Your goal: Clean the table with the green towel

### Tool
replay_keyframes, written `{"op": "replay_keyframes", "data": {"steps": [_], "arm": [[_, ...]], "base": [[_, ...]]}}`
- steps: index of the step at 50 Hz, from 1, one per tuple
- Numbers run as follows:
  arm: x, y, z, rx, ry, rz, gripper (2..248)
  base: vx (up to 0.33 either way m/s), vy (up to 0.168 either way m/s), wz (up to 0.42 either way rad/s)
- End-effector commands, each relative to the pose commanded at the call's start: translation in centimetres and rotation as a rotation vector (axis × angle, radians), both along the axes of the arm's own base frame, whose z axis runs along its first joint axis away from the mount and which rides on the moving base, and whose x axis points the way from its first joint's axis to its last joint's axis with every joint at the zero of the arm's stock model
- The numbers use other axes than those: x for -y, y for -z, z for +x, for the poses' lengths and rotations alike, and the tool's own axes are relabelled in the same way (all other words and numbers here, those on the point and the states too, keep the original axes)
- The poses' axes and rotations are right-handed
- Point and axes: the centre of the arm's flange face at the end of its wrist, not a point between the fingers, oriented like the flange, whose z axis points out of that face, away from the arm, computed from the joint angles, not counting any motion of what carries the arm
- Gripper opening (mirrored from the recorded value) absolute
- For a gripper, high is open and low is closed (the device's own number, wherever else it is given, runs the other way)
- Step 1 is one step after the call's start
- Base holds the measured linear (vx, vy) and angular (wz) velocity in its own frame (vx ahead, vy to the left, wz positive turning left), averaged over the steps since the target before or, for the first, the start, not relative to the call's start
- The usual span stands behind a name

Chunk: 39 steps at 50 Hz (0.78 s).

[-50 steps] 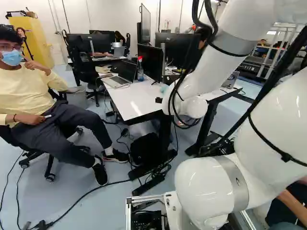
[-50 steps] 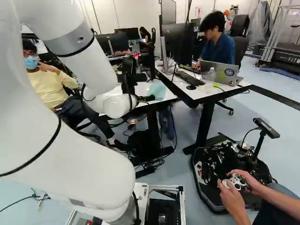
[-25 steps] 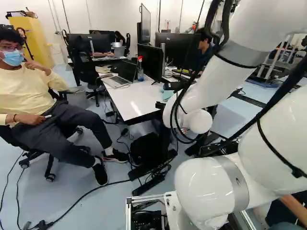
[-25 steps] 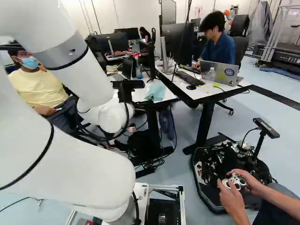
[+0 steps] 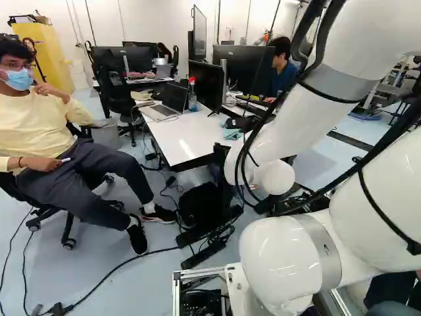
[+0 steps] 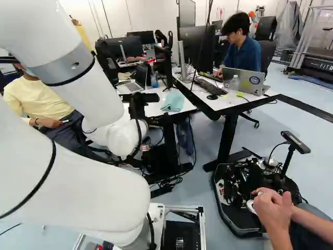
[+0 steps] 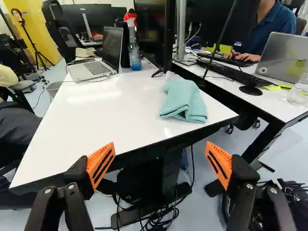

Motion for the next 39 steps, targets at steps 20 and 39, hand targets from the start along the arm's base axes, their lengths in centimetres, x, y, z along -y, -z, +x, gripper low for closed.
{"op": "replay_keyframes", "data": {"steps": [20, 39], "arm": [[0.0, 0.01, -0.03, 0.0, 0.0, 0.0, 247], [0.0, 0.01, -0.03, 0.0, 0.0, 0.0, 247]], "base": [[0.0, 0.0, 0.0], [0.0, 0.0, 0.0]]}}
